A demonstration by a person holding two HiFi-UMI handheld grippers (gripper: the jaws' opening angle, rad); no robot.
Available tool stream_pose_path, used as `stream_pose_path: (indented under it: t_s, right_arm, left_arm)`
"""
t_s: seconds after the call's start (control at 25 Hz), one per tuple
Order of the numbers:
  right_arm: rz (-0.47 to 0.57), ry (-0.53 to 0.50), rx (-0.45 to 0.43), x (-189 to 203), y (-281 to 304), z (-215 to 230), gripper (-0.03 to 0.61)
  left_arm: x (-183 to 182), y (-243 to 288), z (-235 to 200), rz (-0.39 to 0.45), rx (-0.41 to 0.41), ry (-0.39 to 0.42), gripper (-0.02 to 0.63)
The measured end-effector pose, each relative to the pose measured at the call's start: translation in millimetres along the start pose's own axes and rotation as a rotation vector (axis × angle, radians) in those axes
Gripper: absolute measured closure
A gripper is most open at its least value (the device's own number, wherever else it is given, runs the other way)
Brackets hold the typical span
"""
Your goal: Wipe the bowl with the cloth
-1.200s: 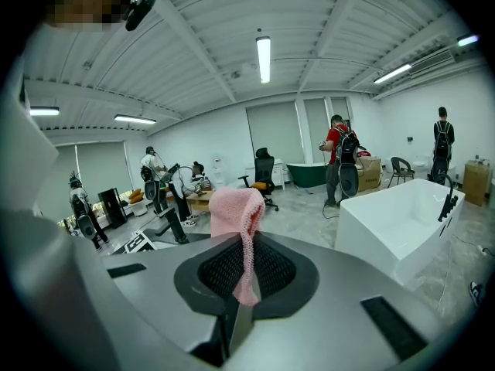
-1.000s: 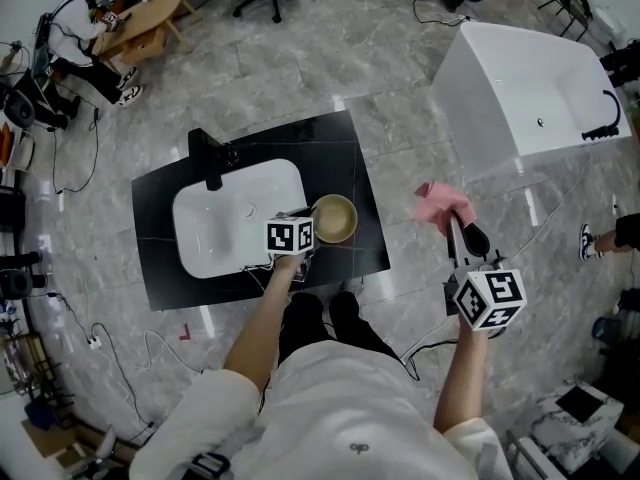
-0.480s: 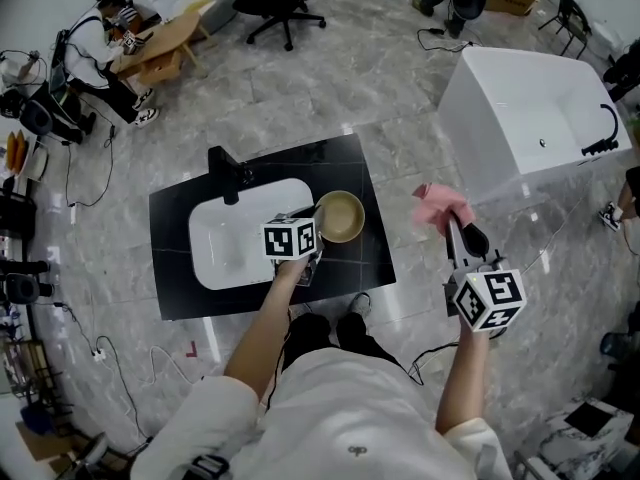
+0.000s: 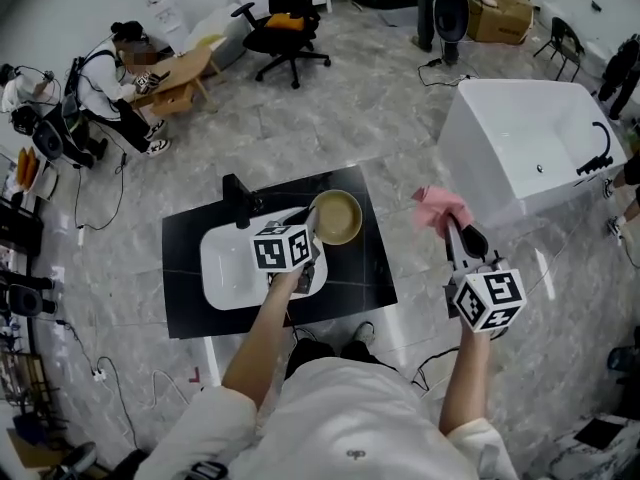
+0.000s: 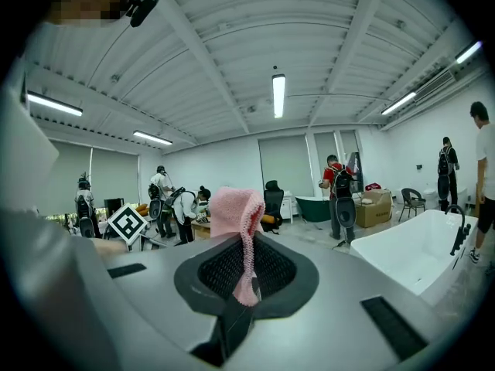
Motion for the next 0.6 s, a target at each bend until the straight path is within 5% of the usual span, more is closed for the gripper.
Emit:
stream_pose_path:
  t_s: [0.6]
  right_arm:
    - [-0.034,-0.134,-0.218,0,26,-92,0.563]
  left_arm:
    - [-38,-35,46,0.058,-0.033,0.173,0.588]
Point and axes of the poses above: the fingertips, and each gripper's own axes: y forward along the fingers, z to its right, x out of its underside, the point moved 3 cm from there along -y, backward along the fingers, and after that the axes turned 8 degrees about y, right-handed, at the moved point
